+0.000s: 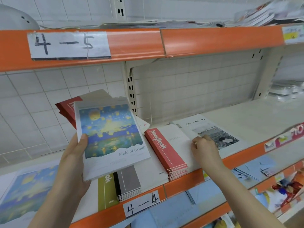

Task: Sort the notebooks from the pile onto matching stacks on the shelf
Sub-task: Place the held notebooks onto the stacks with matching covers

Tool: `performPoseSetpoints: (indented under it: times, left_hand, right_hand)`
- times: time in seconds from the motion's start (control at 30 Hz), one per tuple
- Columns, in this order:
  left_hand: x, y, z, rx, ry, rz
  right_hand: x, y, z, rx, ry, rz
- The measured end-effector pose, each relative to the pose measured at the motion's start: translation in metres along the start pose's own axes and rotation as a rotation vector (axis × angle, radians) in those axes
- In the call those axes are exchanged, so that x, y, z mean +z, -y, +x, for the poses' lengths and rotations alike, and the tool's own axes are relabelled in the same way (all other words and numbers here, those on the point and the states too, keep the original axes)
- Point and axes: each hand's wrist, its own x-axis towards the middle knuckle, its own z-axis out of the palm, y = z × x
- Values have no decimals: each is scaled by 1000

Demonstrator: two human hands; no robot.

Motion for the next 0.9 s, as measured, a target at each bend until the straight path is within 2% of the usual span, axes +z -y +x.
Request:
performPoseSetpoints:
  times: [0.1,0.17,0.3,0.37,0.43,0.53,0.63,0.8,0.9]
  left_hand:
    - [3,3,1,-35,36,-2]
    - [9,7,11,-77,70,38]
    - [23,13,-3,-92,192,109]
    - [28,20,-15,-121,237,78]
    - [27,24,-18,-102,265,106]
    - [26,30,-12,-106,259,149]
    - [26,36,-12,-97,243,166]
    - [20,40,-8,-65,84,124]
    - [5,39,-3,-94,7,61]
  right_hand:
    - [-9,8,-4,-37,-90,113]
    - [-21,22,-8,-37,-48,359]
    - [-49,53,-19,122,441,1163]
    - [-55,57,-22,185,609,1354]
    - [-57,54,-22,165,636,1348]
    - [-54,46,-22,30,590,1177]
    - [-49,43,-21,-4,422,1101]
    - [-49,31,-7,-2,70,904]
    - [-46,14,6,5,28,720]
